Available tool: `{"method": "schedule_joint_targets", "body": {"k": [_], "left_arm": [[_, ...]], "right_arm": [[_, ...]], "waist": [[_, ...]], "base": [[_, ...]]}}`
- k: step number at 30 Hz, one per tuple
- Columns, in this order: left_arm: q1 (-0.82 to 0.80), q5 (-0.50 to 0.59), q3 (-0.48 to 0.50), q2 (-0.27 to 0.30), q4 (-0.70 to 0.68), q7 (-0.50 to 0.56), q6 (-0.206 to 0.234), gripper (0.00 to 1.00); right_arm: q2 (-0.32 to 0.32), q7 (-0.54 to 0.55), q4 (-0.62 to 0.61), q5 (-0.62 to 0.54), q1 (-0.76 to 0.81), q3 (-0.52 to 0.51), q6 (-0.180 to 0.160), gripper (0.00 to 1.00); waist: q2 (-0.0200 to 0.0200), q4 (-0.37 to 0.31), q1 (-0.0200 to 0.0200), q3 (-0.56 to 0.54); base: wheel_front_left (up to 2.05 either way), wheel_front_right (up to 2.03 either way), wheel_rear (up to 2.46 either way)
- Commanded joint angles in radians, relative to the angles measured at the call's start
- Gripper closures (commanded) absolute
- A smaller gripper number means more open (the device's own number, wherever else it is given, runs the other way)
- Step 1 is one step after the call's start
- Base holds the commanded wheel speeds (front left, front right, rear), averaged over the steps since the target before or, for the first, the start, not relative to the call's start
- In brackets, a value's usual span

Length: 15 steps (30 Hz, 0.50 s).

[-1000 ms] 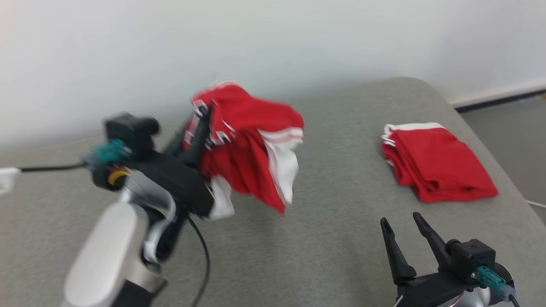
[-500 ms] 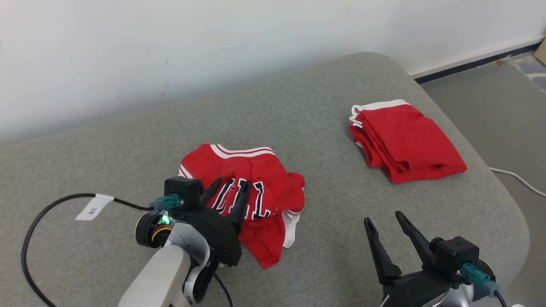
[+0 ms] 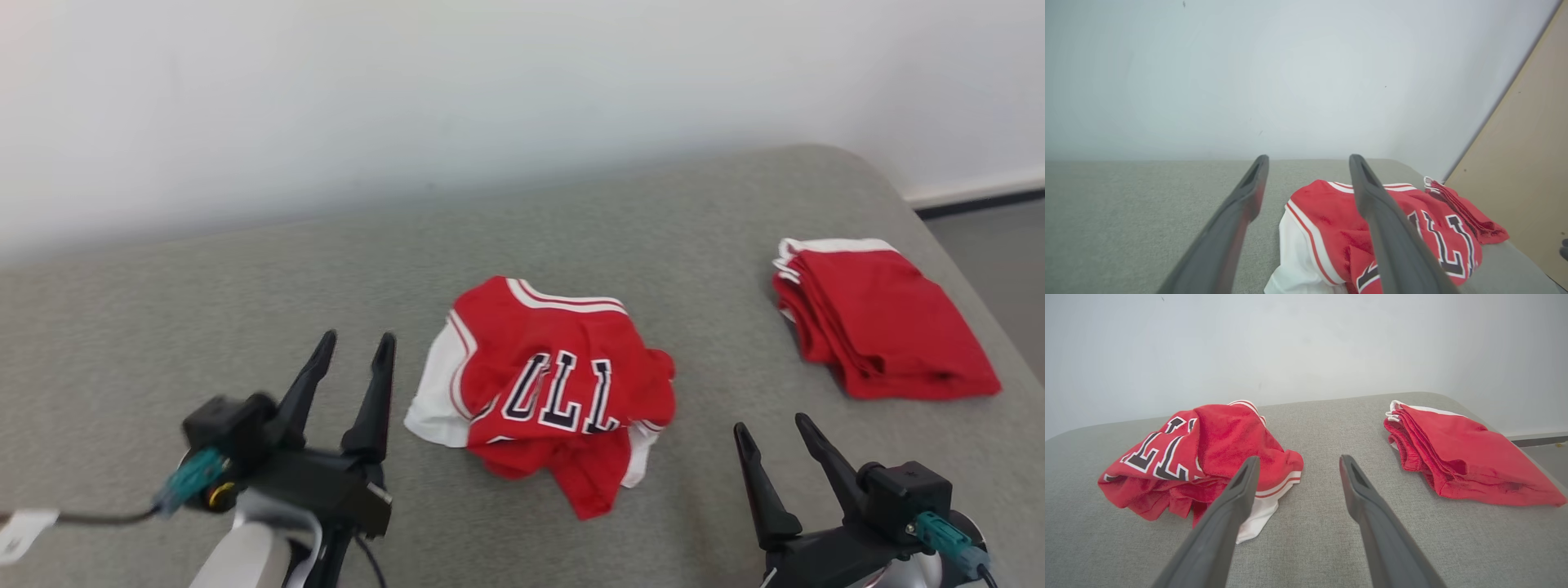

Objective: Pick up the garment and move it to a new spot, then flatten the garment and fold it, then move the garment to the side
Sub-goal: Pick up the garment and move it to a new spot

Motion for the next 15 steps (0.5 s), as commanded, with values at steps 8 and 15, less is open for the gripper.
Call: {"method": "schedule_joint_targets", "body": {"k": [8, 15], "left_arm": [[0.233, 0.062, 0.191, 0.016, -0.232, -0.033, 0.014, 0.0], [0.444, 0.208, 0.323, -0.021, -0.322, -0.034, -0.023, 0.0]], "right_arm": [[-0.008, -0.038, 0.023, 0.021, 0.015, -0.011, -0.002, 0.0], [-0.013, -0.074, 0.065, 0.03, 0.027, -0.024, -0.002, 0.0]], "waist": [[0.0, 0.168, 0.0, -0.055], [0.0, 0.211, 0.0, -0.068]], "base": [[0.0, 0.0, 0.0], [0.0, 0.0, 0.0]]}}
